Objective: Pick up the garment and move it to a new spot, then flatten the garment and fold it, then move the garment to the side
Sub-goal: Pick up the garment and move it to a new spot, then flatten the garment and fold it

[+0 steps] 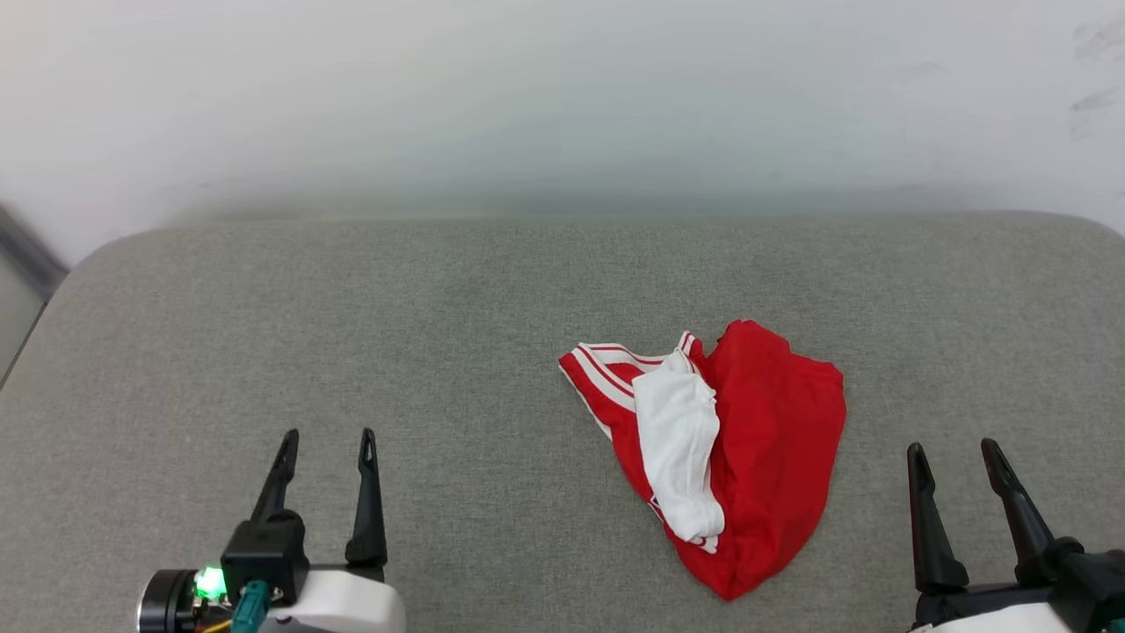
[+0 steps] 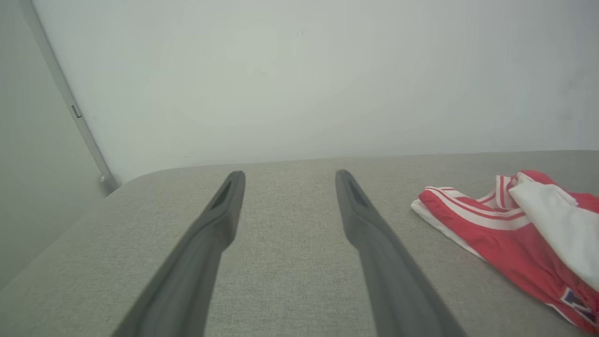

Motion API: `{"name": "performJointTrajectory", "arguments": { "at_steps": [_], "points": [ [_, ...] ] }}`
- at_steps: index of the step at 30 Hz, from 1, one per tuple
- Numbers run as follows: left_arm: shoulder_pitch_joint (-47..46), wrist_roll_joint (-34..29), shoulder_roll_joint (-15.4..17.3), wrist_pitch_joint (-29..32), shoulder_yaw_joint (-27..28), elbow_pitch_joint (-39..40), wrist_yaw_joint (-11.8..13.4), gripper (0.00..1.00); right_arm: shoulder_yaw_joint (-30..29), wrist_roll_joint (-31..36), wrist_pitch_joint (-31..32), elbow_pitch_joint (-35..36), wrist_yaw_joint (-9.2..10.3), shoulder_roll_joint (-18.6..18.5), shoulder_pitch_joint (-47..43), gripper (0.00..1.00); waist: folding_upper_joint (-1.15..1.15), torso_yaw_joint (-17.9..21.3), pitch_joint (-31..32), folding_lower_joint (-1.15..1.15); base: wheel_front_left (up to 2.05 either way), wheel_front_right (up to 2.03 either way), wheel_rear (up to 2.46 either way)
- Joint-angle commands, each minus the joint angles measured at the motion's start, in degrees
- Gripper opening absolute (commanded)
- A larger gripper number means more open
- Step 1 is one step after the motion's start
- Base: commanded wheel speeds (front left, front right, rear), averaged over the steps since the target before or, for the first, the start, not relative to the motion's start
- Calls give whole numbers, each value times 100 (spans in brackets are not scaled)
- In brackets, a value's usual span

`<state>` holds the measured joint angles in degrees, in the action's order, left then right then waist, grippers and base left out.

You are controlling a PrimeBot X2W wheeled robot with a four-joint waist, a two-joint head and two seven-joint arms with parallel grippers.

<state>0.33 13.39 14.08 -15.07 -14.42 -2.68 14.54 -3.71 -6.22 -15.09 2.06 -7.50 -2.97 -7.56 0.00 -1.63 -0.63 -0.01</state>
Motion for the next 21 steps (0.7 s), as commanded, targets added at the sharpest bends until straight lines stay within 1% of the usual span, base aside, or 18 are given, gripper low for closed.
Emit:
{"name": "performJointTrajectory", "arguments": {
  "at_steps": [1,5,12,21],
  "points": [
    [92,-71,-40,-14,52,-21,-53,100,-11,-55,-12,-14,2,17,-92,100,0,1,16,1,0,0,0],
    [204,-255,-213,-14,247,-68,-257,100,-9,-106,-13,-49,2,17,-125,100,0,6,61,1,0,0,0],
    [318,-514,-456,-15,549,-158,-545,100,9,-127,-12,-59,2,18,-173,100,0,20,113,1,0,0,0],
    [396,-760,-646,-15,824,-221,-789,100,26,-141,-12,-56,2,18,-186,100,0,27,136,1,0,0,0]
  ]
}}
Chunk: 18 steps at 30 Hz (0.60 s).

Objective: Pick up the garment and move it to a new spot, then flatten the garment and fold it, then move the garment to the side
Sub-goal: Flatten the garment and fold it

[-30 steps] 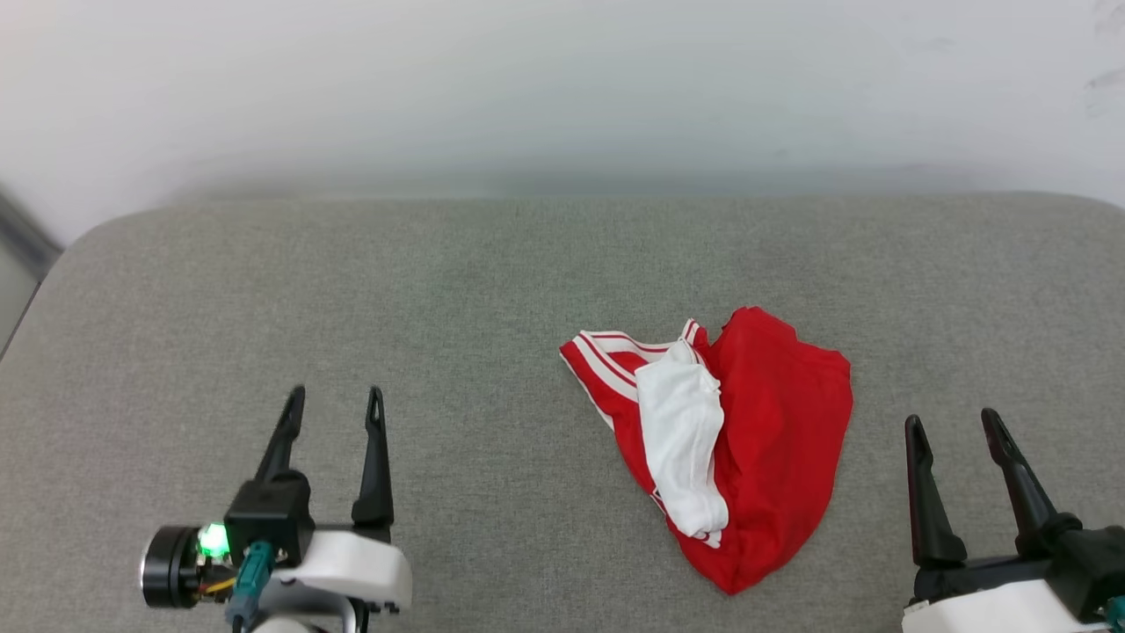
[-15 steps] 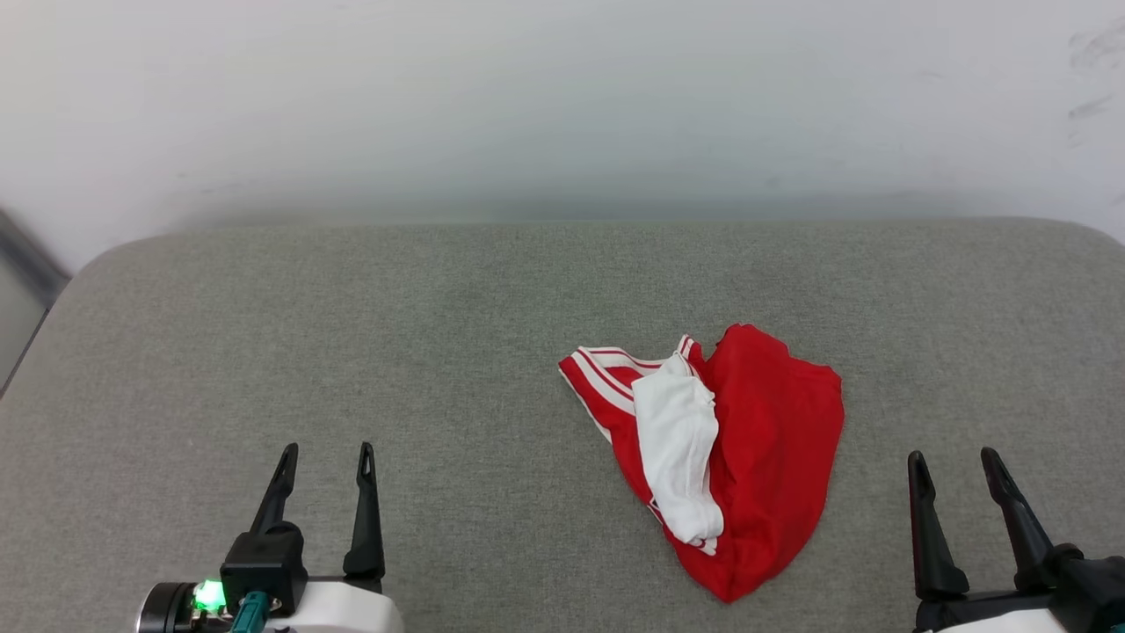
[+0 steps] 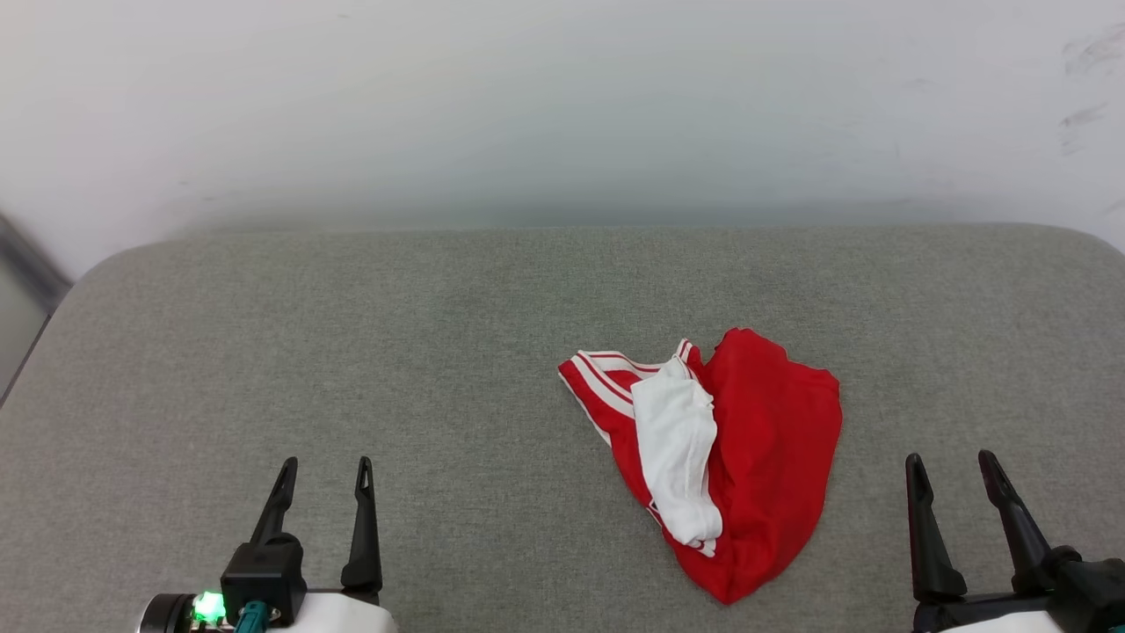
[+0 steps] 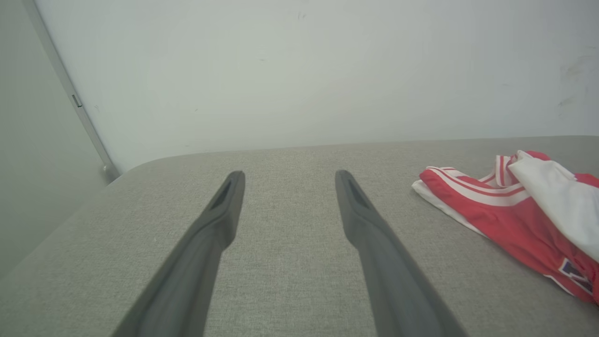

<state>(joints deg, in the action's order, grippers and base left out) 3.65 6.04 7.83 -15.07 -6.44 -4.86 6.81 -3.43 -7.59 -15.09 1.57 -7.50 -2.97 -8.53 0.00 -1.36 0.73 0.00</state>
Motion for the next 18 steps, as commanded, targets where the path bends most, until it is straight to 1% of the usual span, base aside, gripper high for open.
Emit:
{"name": "performJointTrajectory", "arguments": {
  "at_steps": [1,5,8,13,16,18],
  "points": [
    [63,-37,-35,-15,55,-10,-35,100,2,-4,-12,-7,2,18,-85,100,0,0,-1,0,0,0,0],
    [-200,-71,-64,-15,129,37,-233,100,-3,13,-12,-1,2,18,-36,100,0,-11,-20,0,0,0,0],
    [-537,-38,-22,-15,144,73,-501,100,-3,33,-12,10,2,18,12,100,0,-27,-51,0,0,0,0],
    [-1437,-42,132,-15,41,25,-982,100,25,70,-12,24,2,18,100,100,0,-12,-138,0,0,0,0],
    [-2045,31,192,29,-145,-108,-1195,100,28,97,-12,34,2,18,149,100,0,19,-204,0,0,0,0],
    [-2476,122,221,242,-324,-181,-1294,100,24,109,-12,47,2,17,181,100,0,43,-275,0,0,0,0]
  ]
}}
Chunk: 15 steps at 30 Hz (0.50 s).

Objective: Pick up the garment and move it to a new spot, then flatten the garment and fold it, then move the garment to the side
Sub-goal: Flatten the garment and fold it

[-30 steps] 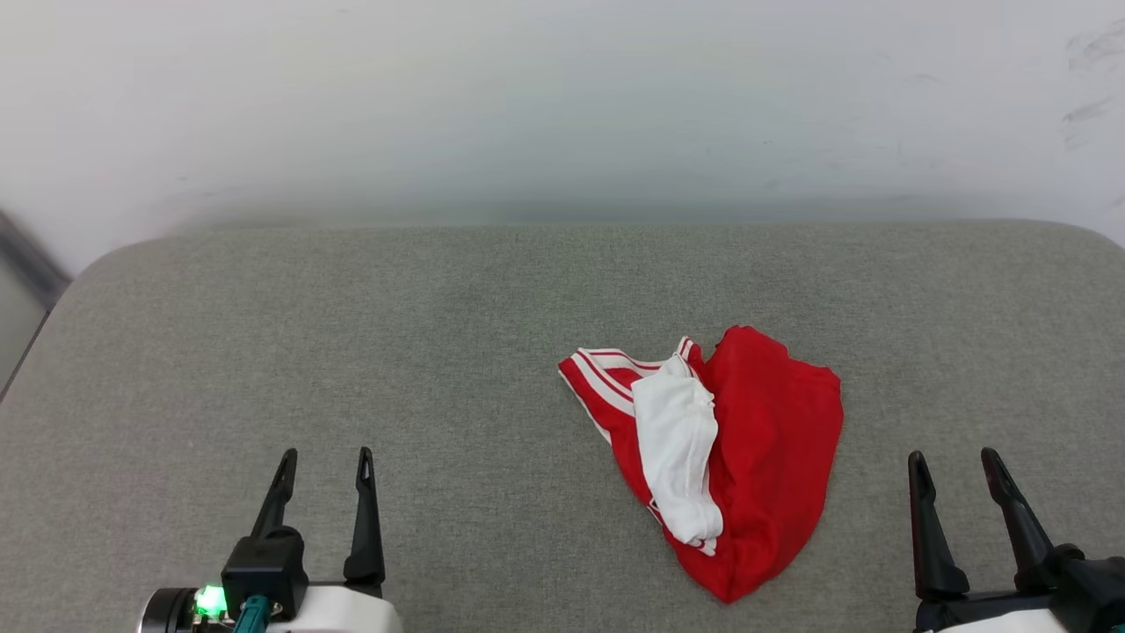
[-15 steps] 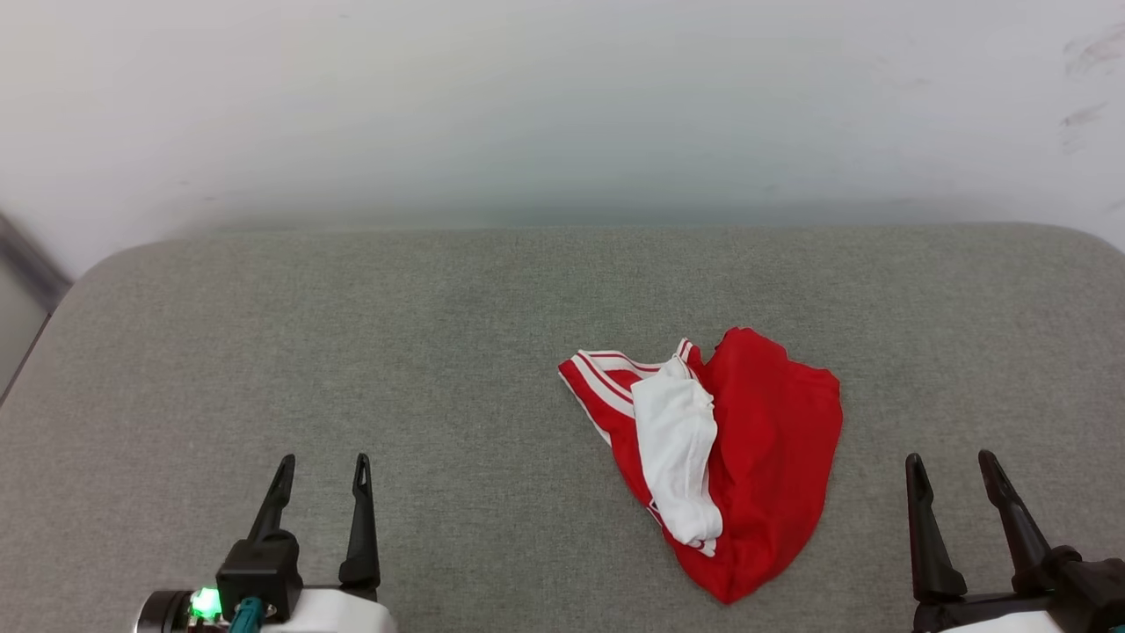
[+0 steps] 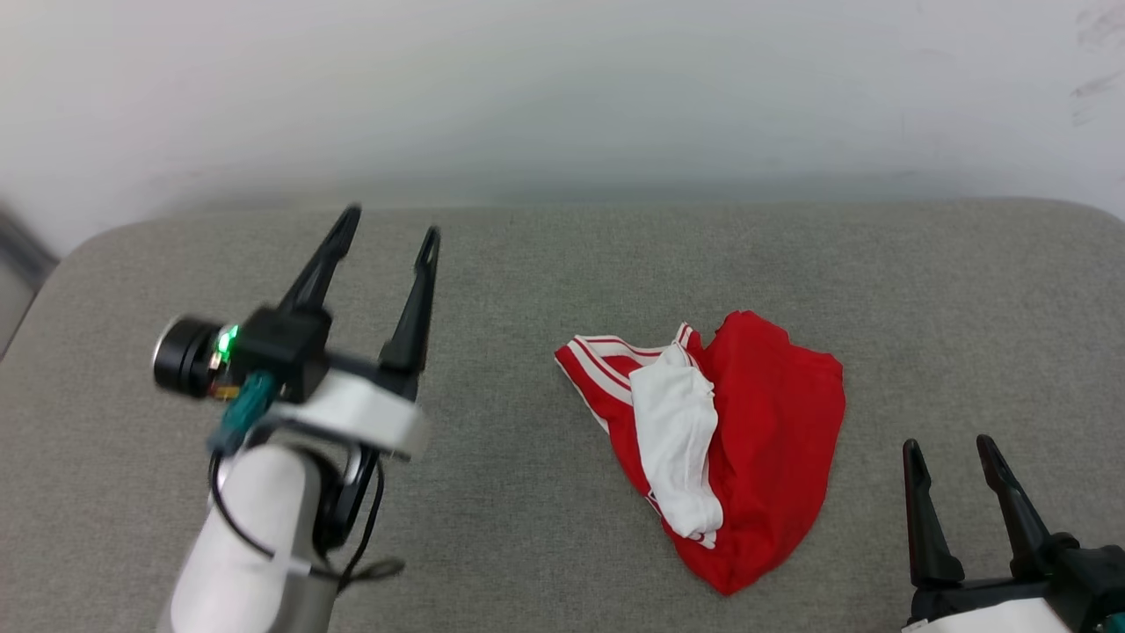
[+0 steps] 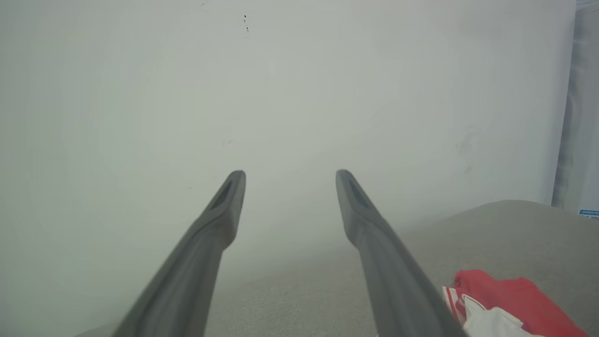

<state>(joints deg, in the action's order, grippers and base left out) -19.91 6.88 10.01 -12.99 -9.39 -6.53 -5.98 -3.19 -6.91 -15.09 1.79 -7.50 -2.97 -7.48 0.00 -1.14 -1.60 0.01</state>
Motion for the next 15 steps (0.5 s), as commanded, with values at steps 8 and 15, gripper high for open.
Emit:
{"name": "performJointTrajectory", "arguments": {
  "at_steps": [8,15],
  "points": [
    [-1722,921,260,1463,-1151,-325,-139,100,17,75,-12,67,2,18,291,100,0,159,-392,-1,0,0,0],
    [-2970,2096,825,3328,-2518,-1096,-142,100,33,108,-12,119,2,18,629,100,0,407,-946,-1,0,0,0]
  ]
}}
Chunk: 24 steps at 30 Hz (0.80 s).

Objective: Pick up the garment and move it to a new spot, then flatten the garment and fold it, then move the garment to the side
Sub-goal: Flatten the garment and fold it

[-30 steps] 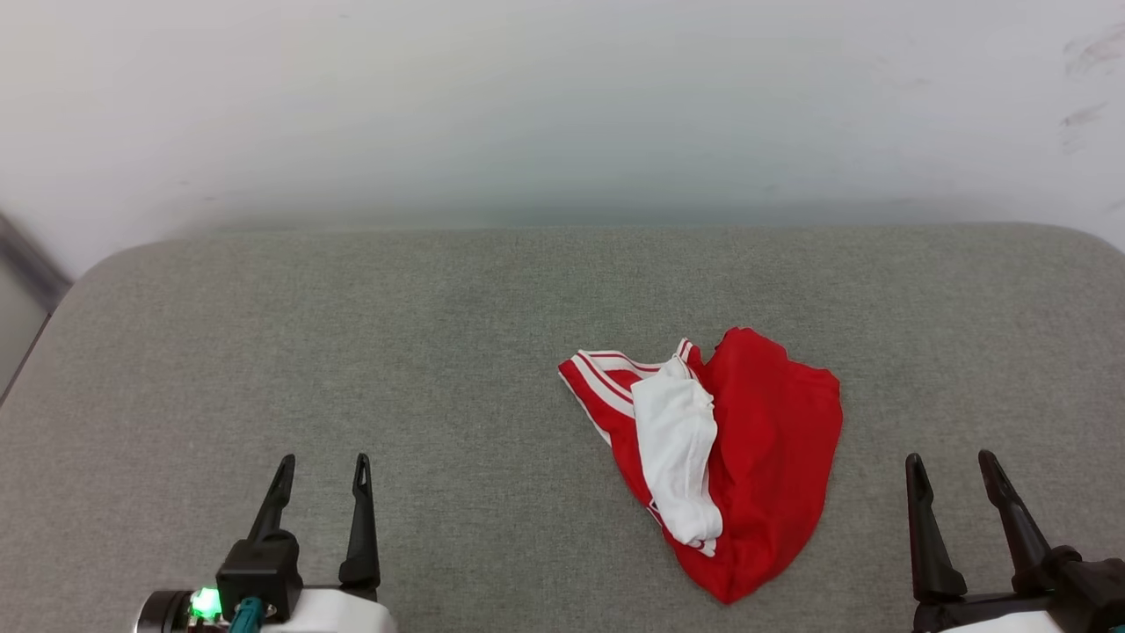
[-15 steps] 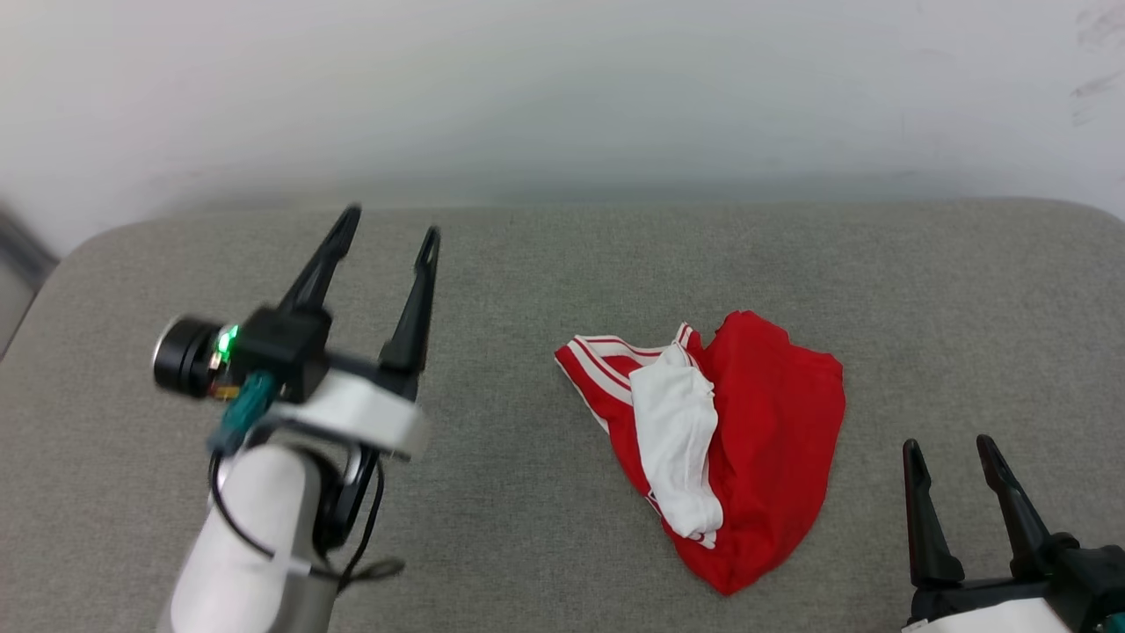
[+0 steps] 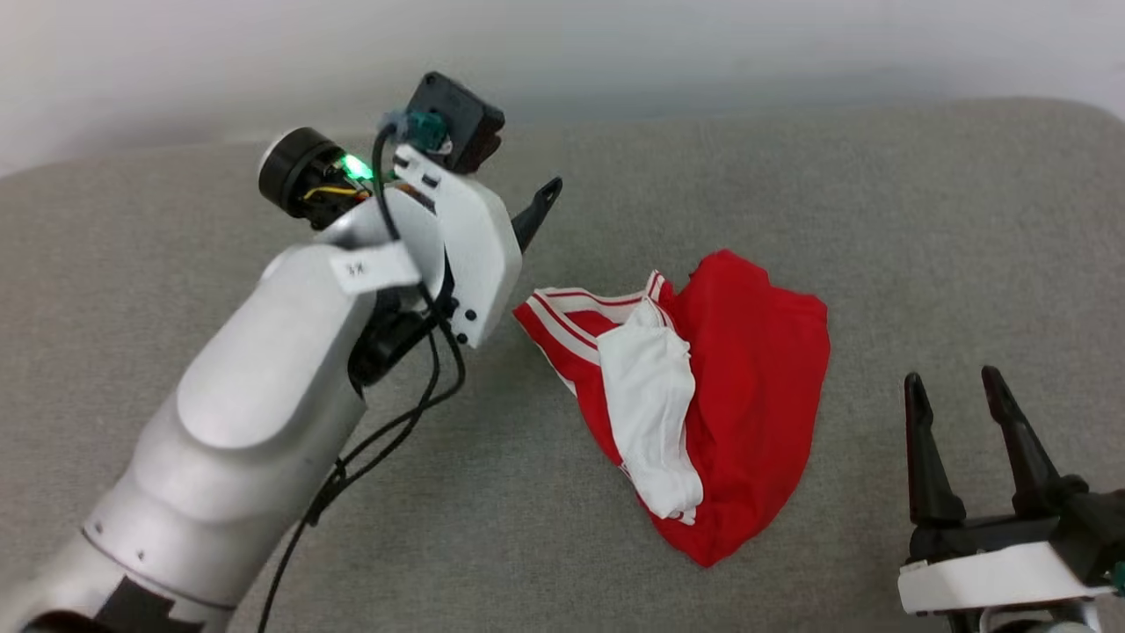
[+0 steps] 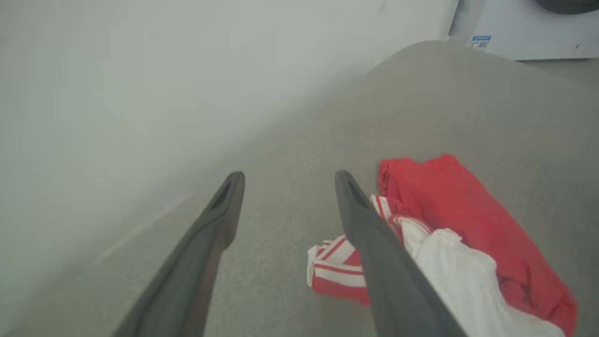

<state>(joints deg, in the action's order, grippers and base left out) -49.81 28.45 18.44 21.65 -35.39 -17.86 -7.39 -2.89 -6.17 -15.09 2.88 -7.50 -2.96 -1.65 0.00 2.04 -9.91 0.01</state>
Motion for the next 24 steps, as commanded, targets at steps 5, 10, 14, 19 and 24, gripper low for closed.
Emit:
{"name": "performJointTrajectory", "arguments": {
  "at_steps": [5,10,14,19,24],
  "points": [
    [-545,649,202,959,-675,-348,0,100,22,11,-12,23,2,15,280,100,0,285,-569,-1,0,0,0],
    [-1016,1216,389,1834,-1359,-634,-1,100,54,-42,-13,23,2,16,480,100,0,461,-979,-1,0,0,0],
    [-1278,1555,480,2320,-1893,-919,-1,100,89,-84,-13,24,2,16,637,100,0,576,-1252,-1,0,0,0],
    [-1323,1939,517,2697,-2555,-1231,-2,100,146,-129,-13,3,2,17,807,100,0,682,-1453,-1,0,0,0],
    [-1245,2146,531,2587,-3122,-1329,-2,0,124,-113,-13,-27,2,16,820,100,0,687,-1447,-1,0,0,0]
  ]
}}
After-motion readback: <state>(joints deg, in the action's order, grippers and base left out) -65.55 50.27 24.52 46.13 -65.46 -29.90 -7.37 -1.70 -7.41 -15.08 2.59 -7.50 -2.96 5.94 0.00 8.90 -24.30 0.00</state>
